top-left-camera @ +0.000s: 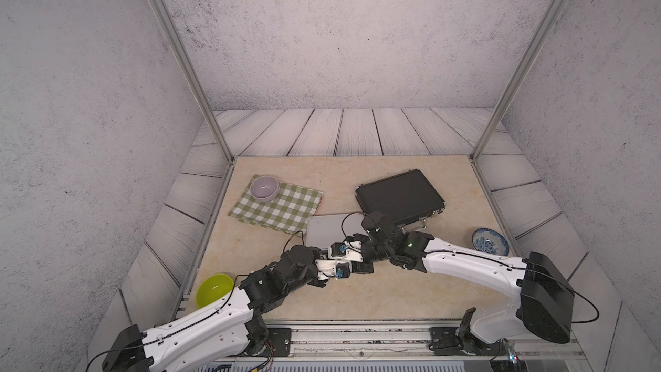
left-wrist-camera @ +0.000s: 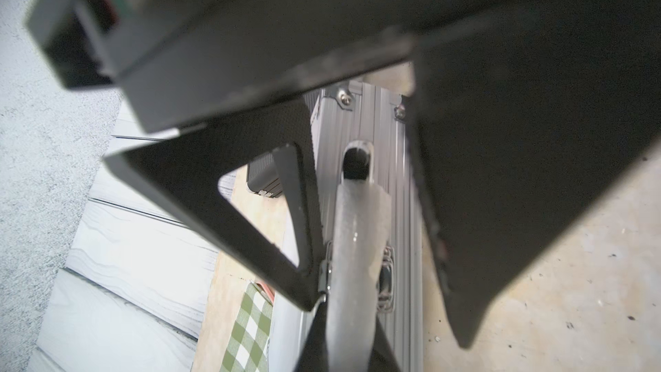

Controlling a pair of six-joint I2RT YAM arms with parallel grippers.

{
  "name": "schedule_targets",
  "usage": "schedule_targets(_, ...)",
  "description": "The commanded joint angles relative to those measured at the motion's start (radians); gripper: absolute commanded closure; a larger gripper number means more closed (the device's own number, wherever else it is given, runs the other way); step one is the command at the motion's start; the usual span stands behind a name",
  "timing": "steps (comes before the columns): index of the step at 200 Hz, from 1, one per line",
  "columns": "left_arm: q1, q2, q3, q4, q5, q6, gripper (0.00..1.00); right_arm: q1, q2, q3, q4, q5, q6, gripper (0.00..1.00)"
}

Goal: Open the poker set cases
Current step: Open the fastener on the poker set case.

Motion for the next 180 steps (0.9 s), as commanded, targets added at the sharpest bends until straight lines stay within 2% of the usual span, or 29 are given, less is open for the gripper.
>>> schedule_targets(1,0.043,-0.019,0.053,0.218,-0.099,-0.06,1.0,0.017,0.014,-0.004,-0.216,-0.068,0.009,0.43)
schedule_targets(75,0.055,-0.023,0.06,0.216,-0.098,-0.076,1.0,0.017,0.068,0.071,-0.363,-0.15,0.002,0.44)
schedule_targets(127,0.059,-0.031,0.059,0.217,-0.086,-0.082,1.0,0.017,0.102,0.107,-0.427,-0.158,-0.011,0.44)
schedule_targets(159,0.059,-0.036,0.055,0.207,-0.066,-0.075,1.0,0.015,0.056,0.081,-0.335,-0.129,0.032,0.36)
schedule_targets(180,0.059,-0.047,0.04,0.203,-0.043,-0.059,1.0,0.014,-0.016,0.032,-0.186,-0.045,0.109,0.35)
